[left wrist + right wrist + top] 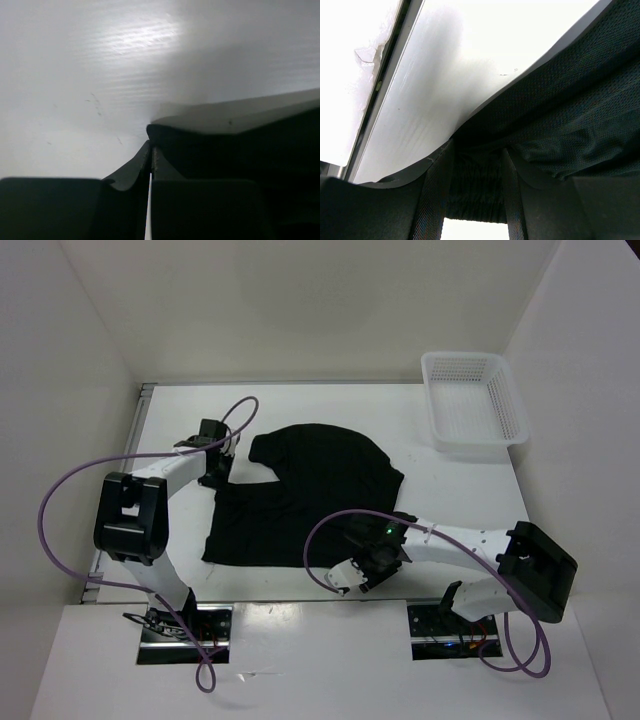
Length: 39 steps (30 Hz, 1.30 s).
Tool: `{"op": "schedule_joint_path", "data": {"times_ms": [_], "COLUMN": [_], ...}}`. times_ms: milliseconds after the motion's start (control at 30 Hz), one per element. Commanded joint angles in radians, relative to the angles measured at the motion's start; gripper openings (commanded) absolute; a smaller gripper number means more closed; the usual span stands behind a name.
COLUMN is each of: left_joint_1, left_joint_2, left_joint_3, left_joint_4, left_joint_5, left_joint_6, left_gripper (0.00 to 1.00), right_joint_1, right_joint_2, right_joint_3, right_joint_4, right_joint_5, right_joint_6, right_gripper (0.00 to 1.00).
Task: Fold and stack the shorts
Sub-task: Flatten the shorts out
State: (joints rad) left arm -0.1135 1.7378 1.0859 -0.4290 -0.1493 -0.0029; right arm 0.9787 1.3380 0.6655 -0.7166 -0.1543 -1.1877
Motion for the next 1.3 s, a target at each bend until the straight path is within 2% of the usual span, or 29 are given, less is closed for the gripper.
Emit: {"op": "schedule_joint_path", "data": {"times_ms": [0,200,367,467,500,533,667,767,967,1067,1167,1267], "left_joint_1": [0.032,0.092,0.103,0.103,0.103,0.103,0.103,0.103,0.121,0.173,0.27,0.322], "left_joint_2": [0.009,0.04,0.069,0.069,0.069,0.069,0.029,0.0,-0.009,0.032,0.142,0.123], "left_joint_3": [0.026,0.091,0.101,0.091,0.082,0.081,0.121,0.175,0.155,0.172,0.276,0.295], "left_joint_4": [0.108,0.225,0.205,0.194,0.184,0.167,0.041,-0.071,-0.146,-0.224,-0.316,-0.292], "left_joint_5": [-0.105,-0.18,-0.159,-0.145,-0.133,-0.099,-0.015,0.089,0.2,0.284,0.445,0.565], "left_joint_6": [0.003,0.003,0.003,0.003,0.003,0.003,0.003,0.003,0.003,0.003,0.003,0.003], "left_gripper": [0.0,0.0,0.0,0.13,0.39,0.47,0.58,0.58,0.4,0.39,0.39,0.37], "right_joint_1": [0.011,0.011,0.011,0.011,0.011,0.011,0.011,0.011,0.011,0.011,0.011,0.011], "right_joint_2": [0.0,0.0,0.0,0.0,0.0,0.01,0.01,0.01,0.001,0.001,0.001,0.001], "right_joint_3": [-0.001,-0.001,-0.001,-0.001,-0.001,-0.001,-0.001,-0.001,0.009,0.009,0.0,0.0], "right_joint_4": [0.017,0.017,0.008,0.008,0.008,0.008,0.008,0.008,-0.001,-0.01,-0.011,-0.011], "right_joint_5": [-0.013,-0.013,-0.013,-0.013,-0.013,-0.013,-0.013,0.01,0.01,0.028,0.029,0.029], "right_joint_6": [-0.004,-0.004,-0.013,-0.013,-0.013,-0.013,-0.013,-0.001,-0.001,-0.012,-0.012,-0.012], "right_gripper": [0.47,0.43,0.43,0.43,0.43,0.43,0.46,0.47,0.47,0.47,0.47,0.47]}}
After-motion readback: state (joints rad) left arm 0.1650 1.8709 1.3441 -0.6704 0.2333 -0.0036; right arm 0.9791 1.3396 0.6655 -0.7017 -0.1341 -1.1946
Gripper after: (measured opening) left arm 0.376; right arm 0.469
